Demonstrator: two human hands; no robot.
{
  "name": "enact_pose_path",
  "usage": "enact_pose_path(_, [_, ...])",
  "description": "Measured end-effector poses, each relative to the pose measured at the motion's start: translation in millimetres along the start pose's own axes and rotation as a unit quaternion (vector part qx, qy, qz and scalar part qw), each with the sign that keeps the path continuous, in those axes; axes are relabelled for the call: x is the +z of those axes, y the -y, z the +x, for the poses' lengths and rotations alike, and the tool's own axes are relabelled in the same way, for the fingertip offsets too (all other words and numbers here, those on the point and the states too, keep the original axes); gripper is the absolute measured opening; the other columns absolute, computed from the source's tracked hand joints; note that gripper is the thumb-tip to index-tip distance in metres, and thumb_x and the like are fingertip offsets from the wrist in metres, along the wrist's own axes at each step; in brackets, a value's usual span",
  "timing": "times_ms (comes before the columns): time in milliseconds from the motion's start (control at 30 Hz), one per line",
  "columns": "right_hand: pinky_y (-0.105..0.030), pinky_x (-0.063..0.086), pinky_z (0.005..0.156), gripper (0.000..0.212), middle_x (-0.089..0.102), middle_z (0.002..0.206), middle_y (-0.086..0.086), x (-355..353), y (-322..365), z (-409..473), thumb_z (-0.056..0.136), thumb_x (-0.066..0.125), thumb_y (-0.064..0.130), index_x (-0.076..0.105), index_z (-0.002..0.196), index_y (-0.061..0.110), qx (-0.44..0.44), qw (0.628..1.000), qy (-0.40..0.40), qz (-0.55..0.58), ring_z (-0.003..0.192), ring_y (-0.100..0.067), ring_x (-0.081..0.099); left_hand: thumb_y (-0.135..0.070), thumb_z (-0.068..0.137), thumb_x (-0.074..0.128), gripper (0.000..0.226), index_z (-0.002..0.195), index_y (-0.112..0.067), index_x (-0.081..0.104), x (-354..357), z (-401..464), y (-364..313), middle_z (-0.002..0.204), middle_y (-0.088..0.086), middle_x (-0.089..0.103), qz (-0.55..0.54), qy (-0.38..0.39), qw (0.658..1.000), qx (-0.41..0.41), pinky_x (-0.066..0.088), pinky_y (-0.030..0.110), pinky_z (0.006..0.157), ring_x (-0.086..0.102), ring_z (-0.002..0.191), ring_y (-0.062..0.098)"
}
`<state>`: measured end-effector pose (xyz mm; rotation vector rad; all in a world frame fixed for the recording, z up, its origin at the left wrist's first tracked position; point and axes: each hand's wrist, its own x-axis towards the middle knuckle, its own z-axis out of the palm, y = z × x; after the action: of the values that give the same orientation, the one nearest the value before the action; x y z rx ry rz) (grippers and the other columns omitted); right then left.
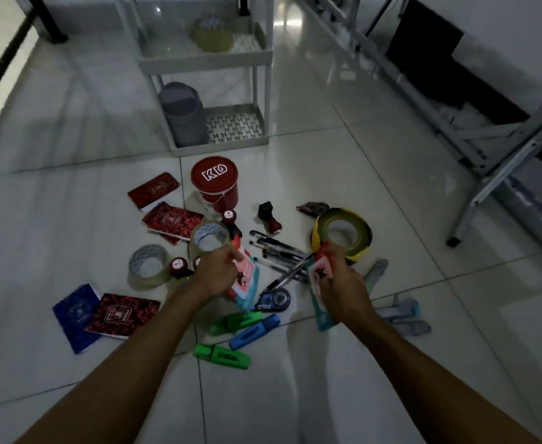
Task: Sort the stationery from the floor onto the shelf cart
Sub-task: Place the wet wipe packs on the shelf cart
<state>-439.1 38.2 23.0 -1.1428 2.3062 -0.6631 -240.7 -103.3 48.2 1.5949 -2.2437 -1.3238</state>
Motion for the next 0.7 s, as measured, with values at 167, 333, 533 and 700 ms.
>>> enact_pose_path(167, [-0.014, 0.048, 0.066, 0.045, 0.056, 0.106, 0.003, -44, 49, 4, 0.090, 0.059, 0.011, 0.043, 0.129, 0.027, -0.034, 0.997, 0.025, 0.062, 0.091, -0.013, 0.057, -0.013, 0.095, 0.046, 0.021, 0.102, -0.012, 0.066, -43, -20, -24, 0.107, 0.015, 0.066, -0.083, -0.031, 0.994, -0.058, 0.056, 0.045, 0.084, 0.067, 0.090, 0.032])
enact_pose_path(333, [-0.012, 0.048, 0.048, 0.069, 0.059, 0.116, 0.001, -88, 111, 3, 0.089, 0.066, 0.010, 0.028, 0.139, 0.038, -0.018, 0.988, 0.031, 0.150, 0.086, -0.009, 0.063, -0.006, 0.086, 0.067, 0.023, 0.105, -0.015, 0.060, -103, -49, -50, 0.112, 0.010, 0.063, -0.132, -0.059, 0.989, -0.026, 0.060, 0.043, 0.076, 0.069, 0.089, 0.025])
enact_pose_path(533, [-0.014, 0.053, 0.053, 0.066, 0.067, 0.117, -0.003, -147, 186, -1, 0.089, 0.067, 0.009, 0.031, 0.139, 0.033, -0.054, 0.976, -0.005, 0.211, 0.086, -0.010, 0.067, 0.000, 0.086, 0.066, 0.058, 0.132, -0.023, 0.039, -182, -80, -88, 0.119, 0.010, 0.060, -0.251, -0.103, 0.962, 0.026, 0.060, 0.044, 0.070, 0.069, 0.091, 0.028])
enact_pose_path(700, [-0.024, 0.057, 0.064, 0.062, 0.065, 0.117, 0.001, -188, 246, -3, 0.089, 0.067, 0.015, 0.035, 0.141, 0.029, -0.110, 0.968, -0.043, 0.223, 0.092, -0.010, 0.067, 0.001, 0.089, 0.062, 0.044, 0.122, -0.022, 0.044, -236, -92, -119, 0.110, 0.015, 0.067, -0.301, -0.132, 0.942, 0.064, 0.056, 0.030, 0.051, 0.072, 0.072, 0.019])
